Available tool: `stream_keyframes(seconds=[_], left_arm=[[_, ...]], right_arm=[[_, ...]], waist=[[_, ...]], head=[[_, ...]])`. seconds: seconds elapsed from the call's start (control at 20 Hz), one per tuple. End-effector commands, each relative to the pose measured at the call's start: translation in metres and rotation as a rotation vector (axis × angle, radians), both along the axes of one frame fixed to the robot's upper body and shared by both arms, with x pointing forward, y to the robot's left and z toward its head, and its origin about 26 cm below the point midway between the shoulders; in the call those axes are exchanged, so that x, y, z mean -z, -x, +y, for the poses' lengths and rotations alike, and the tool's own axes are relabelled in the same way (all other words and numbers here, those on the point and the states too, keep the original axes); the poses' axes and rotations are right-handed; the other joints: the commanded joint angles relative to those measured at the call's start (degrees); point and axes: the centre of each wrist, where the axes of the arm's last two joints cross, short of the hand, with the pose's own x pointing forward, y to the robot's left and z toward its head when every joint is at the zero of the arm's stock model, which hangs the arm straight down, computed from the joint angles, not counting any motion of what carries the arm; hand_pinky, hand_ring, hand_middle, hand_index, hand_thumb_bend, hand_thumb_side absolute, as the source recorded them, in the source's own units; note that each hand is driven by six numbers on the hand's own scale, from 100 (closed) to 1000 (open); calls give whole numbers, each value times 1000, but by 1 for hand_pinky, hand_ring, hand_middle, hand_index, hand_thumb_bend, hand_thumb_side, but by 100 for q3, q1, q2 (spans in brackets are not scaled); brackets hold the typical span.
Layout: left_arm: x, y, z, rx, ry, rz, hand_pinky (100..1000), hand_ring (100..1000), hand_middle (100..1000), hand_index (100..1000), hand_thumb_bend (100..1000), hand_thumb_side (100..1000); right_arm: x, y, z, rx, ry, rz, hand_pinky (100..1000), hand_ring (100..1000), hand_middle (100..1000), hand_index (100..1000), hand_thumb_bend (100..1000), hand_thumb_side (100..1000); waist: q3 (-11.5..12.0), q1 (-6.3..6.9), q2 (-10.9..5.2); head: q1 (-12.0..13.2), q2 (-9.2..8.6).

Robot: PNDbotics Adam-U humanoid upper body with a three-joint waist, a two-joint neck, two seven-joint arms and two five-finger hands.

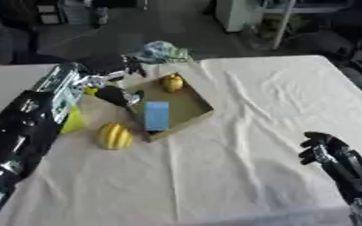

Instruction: Pick up objects on the table and place them in the box.

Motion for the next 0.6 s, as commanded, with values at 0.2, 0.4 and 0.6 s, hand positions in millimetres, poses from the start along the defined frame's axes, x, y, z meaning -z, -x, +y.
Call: stream_keyframes(seconds=[0.2,0.4,0.6], left_arm=[[-47,8,56,-64,-120,11,803,798,835,888,287,665],[-50,14,84,-124,-208,83,813,810,846,897,394,639],[-42,13,96,-162,-260,128,814,813,849,898,430,648]], right_arm=[[-11,-4,-9,16,30,-33,515,558,584,761,100,566],[-13,-5,-10,17,35,-37,516,559,584,761,100,569],[-13,-5,-10,17,36,-37,516,559,584,761,100,569]], waist=[[65,155,50],[99,207,69],[101,209,69]], head=[[-101,-20],[-145,-20],[-152,-20]])
